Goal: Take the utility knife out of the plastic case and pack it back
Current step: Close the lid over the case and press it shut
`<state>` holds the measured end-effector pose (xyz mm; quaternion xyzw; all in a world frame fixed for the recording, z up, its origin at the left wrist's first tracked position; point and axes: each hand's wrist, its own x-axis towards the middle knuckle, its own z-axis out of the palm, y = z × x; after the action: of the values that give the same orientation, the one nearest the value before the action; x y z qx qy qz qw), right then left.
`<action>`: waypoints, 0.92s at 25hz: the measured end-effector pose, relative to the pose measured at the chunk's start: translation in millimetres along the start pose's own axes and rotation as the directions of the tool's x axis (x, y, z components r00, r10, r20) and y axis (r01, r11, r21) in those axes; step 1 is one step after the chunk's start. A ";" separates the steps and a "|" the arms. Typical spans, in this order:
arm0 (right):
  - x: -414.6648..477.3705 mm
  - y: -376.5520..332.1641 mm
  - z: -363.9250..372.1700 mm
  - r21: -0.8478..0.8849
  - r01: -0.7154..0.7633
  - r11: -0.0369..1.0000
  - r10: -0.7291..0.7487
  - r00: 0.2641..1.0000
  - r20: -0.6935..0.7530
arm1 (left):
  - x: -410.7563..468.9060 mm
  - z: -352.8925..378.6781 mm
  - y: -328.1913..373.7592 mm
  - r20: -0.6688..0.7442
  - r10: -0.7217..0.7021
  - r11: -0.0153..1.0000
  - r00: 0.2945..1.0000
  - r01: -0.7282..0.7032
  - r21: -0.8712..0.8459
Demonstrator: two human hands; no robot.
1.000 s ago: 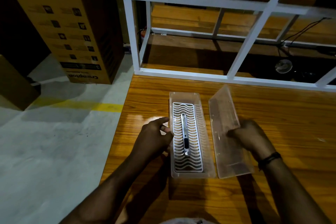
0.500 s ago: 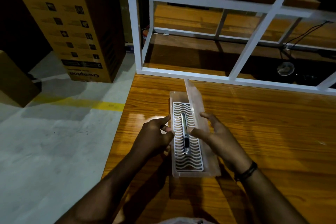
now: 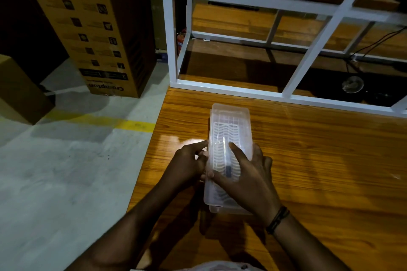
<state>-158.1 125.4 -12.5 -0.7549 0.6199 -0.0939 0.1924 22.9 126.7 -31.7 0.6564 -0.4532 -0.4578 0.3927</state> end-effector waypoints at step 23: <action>-10.5 16.4 18.6 -0.255 0.213 0.943 -0.222 0.975 -0.007 | 27.7 -14.7 41.4 0.396 -0.144 0.907 0.907 -0.039 0.419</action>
<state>-168.0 136.2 -35.1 -0.8353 0.5429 -0.0483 0.0721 31.9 90.1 4.1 0.6239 -0.5956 -0.4904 0.1246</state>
